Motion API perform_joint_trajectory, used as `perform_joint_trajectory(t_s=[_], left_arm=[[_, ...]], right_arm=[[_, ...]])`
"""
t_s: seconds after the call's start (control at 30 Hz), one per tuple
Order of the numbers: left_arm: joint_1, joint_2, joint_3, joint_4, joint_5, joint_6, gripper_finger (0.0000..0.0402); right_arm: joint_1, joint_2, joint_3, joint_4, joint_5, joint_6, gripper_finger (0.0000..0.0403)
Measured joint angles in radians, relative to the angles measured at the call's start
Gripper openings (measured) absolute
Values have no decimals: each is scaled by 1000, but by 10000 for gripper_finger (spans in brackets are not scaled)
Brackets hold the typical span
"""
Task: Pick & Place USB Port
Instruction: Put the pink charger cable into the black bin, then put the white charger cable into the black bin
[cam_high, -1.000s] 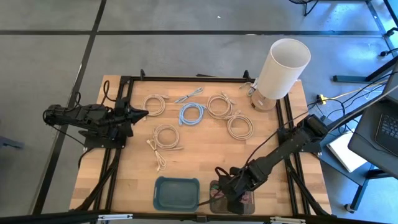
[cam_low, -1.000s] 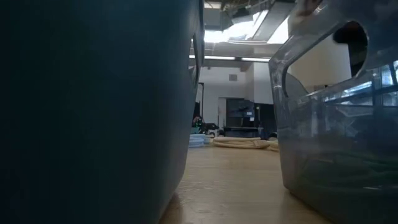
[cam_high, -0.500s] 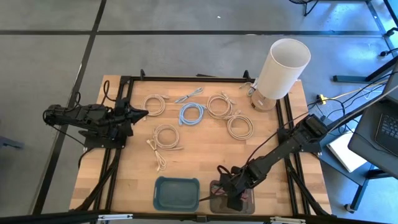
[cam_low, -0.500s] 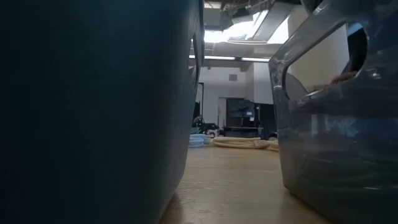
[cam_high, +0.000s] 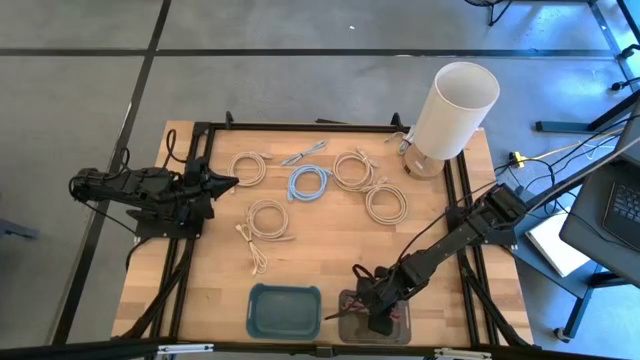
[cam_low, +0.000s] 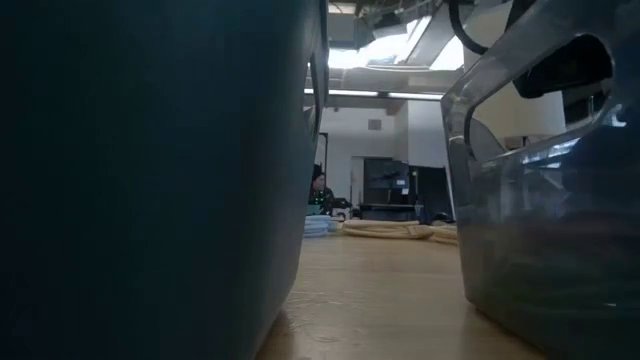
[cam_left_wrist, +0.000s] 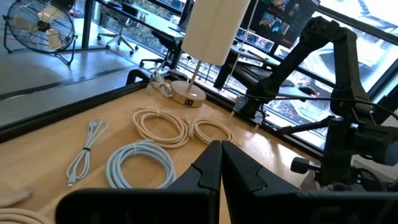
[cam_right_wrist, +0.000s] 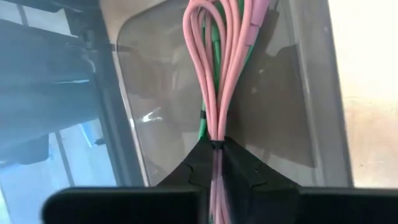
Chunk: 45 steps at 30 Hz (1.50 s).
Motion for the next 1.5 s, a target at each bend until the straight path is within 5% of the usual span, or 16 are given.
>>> perform_joint_trajectory(t_s=[0.3, 0.47, 0.87, 1.07, 1.27, 1.5], left_arm=[[0, 0, 0, 0, -2, 8, 4], [0, 0, 0, 0, -2, 16, 4], [0, 0, 0, 0, -28, 35, 4], [0, 0, 0, 0, -27, 35, 4], [0, 0, 0, 0, -27, 18, 4], [0, 0, 0, 0, 69, -24, 4]], right_arm=[[0, 1, 7, 2, -34, -15, 185], [0, 2, 46, -58, -84, 28, 227], [-5, 2, 550, -698, 25, -110, 186], [-5, 2, 903, -1017, 258, -116, 165], [-43, 0, 1097, -975, 669, -267, 156], [-248, 1, 1035, -851, 763, -442, 153]])
